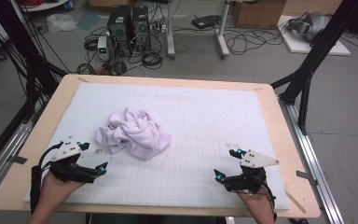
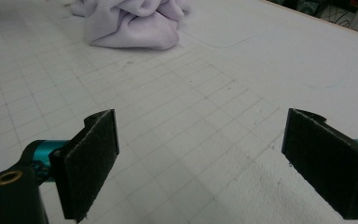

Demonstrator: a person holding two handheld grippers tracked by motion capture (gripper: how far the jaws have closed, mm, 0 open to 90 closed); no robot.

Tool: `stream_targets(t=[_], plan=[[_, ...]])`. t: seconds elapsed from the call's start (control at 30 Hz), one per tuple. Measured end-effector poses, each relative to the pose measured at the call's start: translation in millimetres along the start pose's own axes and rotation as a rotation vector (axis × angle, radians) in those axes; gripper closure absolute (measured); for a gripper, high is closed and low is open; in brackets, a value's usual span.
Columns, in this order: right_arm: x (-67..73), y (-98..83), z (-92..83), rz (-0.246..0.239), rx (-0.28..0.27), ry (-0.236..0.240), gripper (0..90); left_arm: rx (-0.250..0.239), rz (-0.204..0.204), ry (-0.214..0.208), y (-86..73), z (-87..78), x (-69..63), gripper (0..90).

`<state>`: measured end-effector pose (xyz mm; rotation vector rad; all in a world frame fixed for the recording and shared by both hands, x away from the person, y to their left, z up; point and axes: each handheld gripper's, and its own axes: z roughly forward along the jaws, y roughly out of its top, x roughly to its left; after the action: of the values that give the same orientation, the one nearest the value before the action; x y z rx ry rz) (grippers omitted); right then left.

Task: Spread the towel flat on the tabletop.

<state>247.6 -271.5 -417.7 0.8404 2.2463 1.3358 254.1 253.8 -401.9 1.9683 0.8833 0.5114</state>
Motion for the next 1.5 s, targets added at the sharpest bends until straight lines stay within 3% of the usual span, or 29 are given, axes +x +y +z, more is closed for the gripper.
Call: stream_targets(t=[0.93, 1.43, 1.5], plan=[[-4.7, 8.5, 7.5, 0.020, -0.020, 0.035, 10.1, -0.018, 0.013, -0.021, 9.0, -1.3, -1.9, 3.7], [-12.9, 42.6, 26.3, 0.000, -0.023, 0.068, 10.1, -0.017, 0.032, -0.028, 26.5, 0.1, 12.1, 3.7], [-13.0, 50.5, 31.4, -0.011, -0.015, 0.070, 10.1, -0.027, 0.030, -0.035, 30.2, 0.7, 14.8, 9.3]])
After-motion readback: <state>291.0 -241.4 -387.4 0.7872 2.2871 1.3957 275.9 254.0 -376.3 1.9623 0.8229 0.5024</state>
